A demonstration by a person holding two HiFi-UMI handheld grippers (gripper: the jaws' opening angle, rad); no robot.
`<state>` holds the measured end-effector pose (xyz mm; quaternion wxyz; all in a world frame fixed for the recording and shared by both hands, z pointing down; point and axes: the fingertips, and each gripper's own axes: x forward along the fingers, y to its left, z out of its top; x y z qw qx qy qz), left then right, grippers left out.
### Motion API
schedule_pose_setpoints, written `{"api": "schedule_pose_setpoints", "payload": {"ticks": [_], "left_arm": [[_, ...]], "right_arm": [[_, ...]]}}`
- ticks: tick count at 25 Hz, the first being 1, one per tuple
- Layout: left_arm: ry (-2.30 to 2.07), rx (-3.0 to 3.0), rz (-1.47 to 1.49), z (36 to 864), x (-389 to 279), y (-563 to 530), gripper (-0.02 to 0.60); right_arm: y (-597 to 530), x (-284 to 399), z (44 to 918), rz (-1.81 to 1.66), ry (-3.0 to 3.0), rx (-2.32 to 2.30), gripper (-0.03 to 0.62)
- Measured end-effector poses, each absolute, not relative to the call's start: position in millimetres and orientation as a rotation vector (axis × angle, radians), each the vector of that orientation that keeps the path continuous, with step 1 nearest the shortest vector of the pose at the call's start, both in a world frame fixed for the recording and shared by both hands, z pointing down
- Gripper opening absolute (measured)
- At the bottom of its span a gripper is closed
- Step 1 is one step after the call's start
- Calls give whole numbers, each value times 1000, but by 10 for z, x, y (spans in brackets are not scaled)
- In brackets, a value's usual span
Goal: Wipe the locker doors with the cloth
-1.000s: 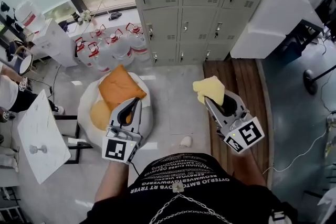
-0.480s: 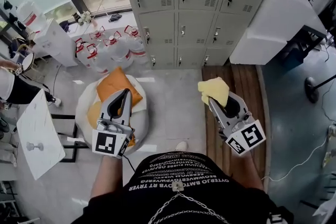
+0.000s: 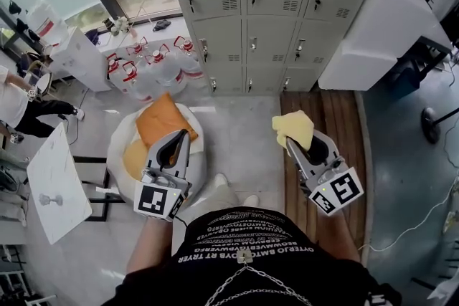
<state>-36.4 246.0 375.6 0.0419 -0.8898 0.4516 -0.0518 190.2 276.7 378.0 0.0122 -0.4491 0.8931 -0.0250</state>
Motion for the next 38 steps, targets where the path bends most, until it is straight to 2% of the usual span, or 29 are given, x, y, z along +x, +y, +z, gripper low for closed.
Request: {"api": "schedule_pose_setpoints", "payload": {"ticks": [14, 38], "left_arm": [[1307, -2747, -100, 3693, -273, 2133, 8], [1242, -2782, -78, 3695, -273, 391, 8]], "right_arm": [[2557, 1806, 3695, -28, 2786, -1417, 110], [933, 1579, 3747, -53, 2781, -1491, 110]]}}
